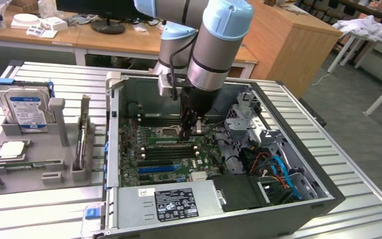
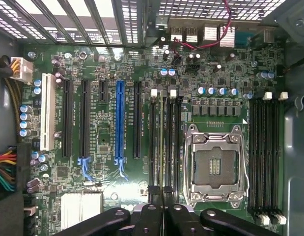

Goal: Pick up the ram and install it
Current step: 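Insert the ram into the slot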

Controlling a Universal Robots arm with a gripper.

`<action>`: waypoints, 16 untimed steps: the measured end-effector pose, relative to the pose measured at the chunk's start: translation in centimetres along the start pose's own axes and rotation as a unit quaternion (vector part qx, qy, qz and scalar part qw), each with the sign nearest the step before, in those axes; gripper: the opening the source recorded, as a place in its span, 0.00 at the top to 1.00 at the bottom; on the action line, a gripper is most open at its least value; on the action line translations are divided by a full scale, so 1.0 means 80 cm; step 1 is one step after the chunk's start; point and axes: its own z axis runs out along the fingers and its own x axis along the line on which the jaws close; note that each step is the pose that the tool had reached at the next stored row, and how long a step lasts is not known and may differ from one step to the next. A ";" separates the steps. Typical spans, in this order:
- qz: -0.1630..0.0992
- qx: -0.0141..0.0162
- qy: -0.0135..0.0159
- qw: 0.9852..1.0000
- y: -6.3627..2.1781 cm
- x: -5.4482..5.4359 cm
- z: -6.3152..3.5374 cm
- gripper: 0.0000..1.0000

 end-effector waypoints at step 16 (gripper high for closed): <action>0.000 0.001 -0.001 1.000 0.000 0.001 0.013 0.88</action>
